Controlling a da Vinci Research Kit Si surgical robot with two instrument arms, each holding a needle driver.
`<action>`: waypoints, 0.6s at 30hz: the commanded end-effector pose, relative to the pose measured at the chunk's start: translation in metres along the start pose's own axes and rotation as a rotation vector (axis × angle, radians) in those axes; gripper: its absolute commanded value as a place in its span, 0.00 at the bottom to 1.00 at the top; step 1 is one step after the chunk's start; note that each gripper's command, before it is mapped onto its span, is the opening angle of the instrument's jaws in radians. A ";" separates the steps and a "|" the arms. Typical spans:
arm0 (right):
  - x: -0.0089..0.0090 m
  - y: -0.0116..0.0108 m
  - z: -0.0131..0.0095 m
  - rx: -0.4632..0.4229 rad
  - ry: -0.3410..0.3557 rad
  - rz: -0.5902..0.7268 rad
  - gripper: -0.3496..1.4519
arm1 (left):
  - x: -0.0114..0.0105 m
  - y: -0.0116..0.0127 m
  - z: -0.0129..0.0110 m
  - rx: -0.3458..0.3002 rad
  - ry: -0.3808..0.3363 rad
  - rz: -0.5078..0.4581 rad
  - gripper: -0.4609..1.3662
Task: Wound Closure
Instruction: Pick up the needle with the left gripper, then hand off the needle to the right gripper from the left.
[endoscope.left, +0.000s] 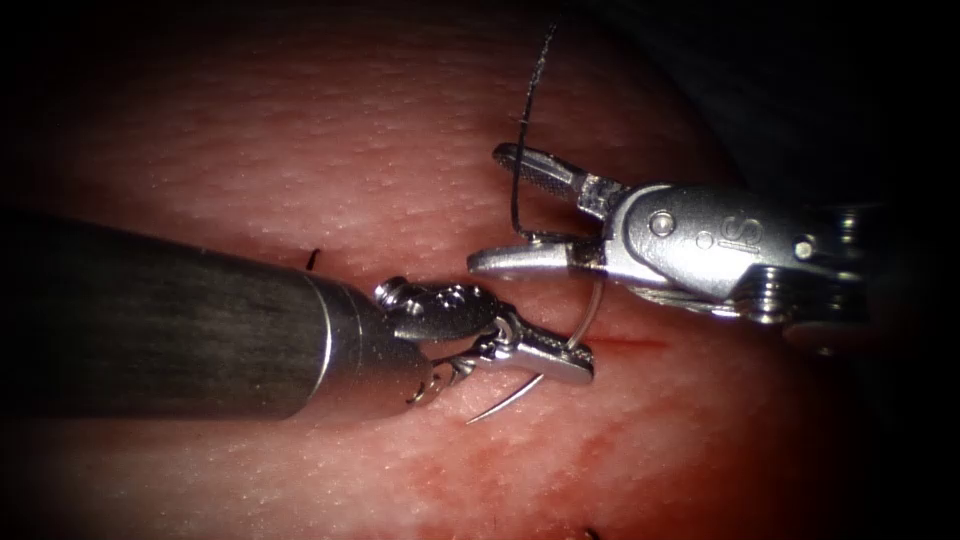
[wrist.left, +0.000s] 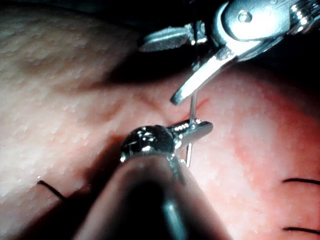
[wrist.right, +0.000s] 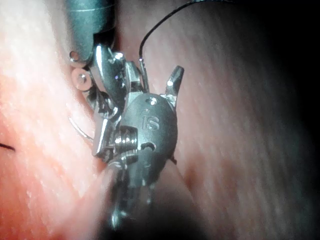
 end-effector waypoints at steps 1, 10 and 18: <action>0.0000 -0.0001 0.0000 -0.001 0.000 0.001 0.61 | 0.0001 0.0002 -0.0002 -0.012 0.002 -0.013 0.06; 0.0001 -0.0001 -0.0001 -0.007 -0.003 0.001 0.76 | 0.0019 0.0013 -0.0027 0.041 0.059 -0.048 0.06; 0.0013 0.0000 -0.0004 -0.080 -0.041 0.013 0.85 | 0.0025 0.0018 -0.0039 0.133 0.111 -0.084 0.06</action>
